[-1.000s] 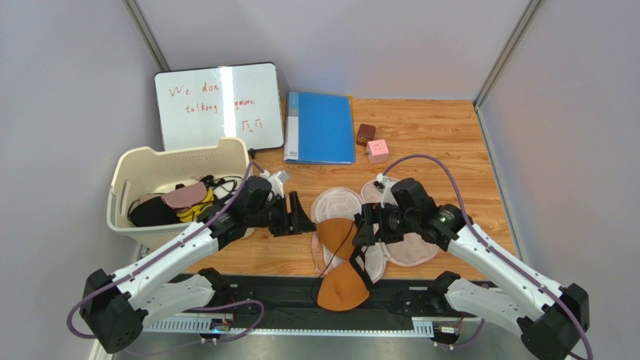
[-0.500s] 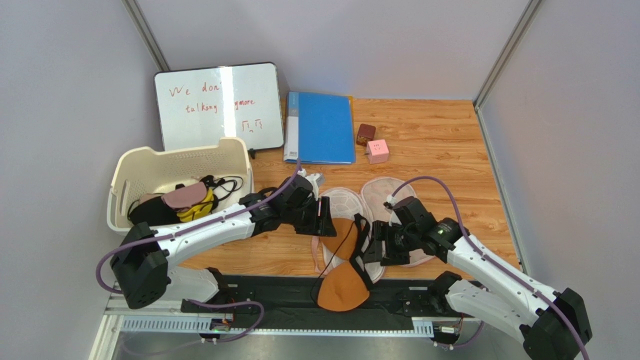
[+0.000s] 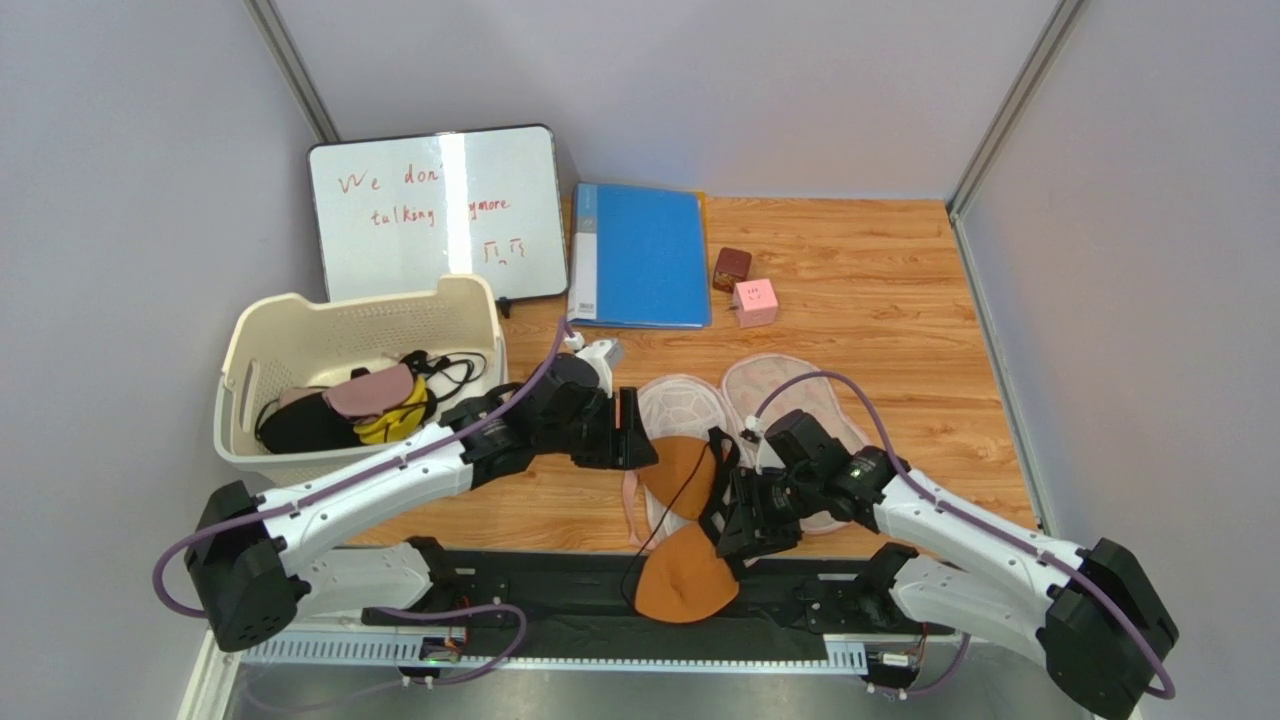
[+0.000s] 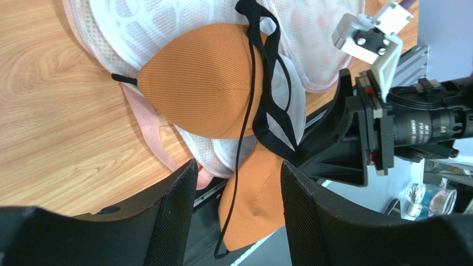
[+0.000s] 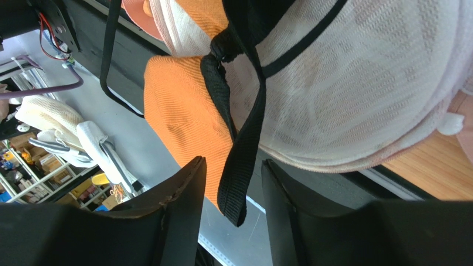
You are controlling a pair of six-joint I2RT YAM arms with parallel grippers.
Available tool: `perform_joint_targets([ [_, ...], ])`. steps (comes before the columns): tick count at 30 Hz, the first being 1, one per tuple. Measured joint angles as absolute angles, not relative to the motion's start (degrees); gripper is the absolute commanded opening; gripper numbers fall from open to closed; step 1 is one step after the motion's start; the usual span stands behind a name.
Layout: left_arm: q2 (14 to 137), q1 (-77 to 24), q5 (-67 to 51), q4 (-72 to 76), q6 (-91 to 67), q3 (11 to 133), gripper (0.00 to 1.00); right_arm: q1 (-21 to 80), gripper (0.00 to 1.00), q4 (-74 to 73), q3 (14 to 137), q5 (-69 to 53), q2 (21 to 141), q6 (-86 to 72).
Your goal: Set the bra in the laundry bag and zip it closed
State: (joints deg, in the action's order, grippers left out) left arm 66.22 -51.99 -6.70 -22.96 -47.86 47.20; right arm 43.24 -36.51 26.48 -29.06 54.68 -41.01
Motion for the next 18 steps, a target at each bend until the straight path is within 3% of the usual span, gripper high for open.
perform_joint_targets([
  [7, 67.4, -51.5, -3.9, -25.1, -49.5, 47.2, 0.50, 43.3, 0.02, -31.3, 26.2, -28.3, 59.1, -43.5],
  [12, 76.0, -49.5, -1.3, -26.0, -51.5, 48.0, 0.45, 43.3, 0.00, -30.9, 26.2, -25.8, 58.9, -45.4],
  [18, 88.2, -46.6, 2.9, -27.3, -52.4, 55.3, 0.38, 42.7, 0.00, -37.8, 28.4, -17.8, 48.6, -45.8],
])
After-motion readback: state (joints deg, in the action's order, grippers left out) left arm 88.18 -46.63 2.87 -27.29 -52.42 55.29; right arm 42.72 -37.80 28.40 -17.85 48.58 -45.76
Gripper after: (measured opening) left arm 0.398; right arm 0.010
